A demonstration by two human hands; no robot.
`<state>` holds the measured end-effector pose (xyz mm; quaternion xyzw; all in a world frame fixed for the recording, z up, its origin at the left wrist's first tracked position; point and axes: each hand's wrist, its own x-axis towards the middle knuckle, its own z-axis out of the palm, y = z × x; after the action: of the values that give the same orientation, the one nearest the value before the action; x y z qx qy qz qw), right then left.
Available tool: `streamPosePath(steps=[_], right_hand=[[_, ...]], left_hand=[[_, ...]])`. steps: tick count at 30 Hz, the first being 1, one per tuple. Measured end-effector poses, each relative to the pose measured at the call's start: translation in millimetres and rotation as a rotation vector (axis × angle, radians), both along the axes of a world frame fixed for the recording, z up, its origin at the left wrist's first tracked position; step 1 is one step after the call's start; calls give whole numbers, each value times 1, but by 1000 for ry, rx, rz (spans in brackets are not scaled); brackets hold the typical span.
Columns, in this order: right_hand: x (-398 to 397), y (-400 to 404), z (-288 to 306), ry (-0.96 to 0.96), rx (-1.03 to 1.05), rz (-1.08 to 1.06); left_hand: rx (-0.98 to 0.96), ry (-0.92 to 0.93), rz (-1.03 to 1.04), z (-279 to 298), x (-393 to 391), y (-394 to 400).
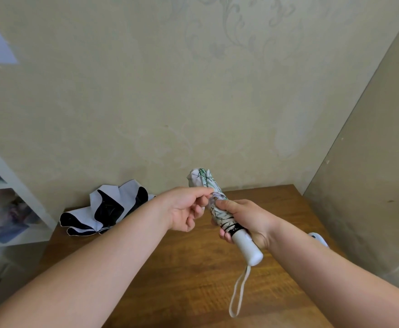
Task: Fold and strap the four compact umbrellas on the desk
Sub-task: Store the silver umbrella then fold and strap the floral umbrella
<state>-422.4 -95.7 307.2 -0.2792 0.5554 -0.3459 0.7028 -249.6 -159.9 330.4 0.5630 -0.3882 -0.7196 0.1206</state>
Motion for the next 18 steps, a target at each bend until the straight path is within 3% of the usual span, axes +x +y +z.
streamPosePath(steps=[7, 11, 15, 18], right_hand=[[2, -2, 8, -57, 97, -13], [4, -2, 9, -45, 92, -7], [8, 0, 7, 22, 52, 10], [9, 1, 5, 42, 20, 27]], left_hand=[[-166, -134, -28, 0, 4, -3], [-235, -120, -56, -5, 9, -5], [-493, -218, -129, -11, 10, -2], [-561, -209, -153, -11, 10, 3]])
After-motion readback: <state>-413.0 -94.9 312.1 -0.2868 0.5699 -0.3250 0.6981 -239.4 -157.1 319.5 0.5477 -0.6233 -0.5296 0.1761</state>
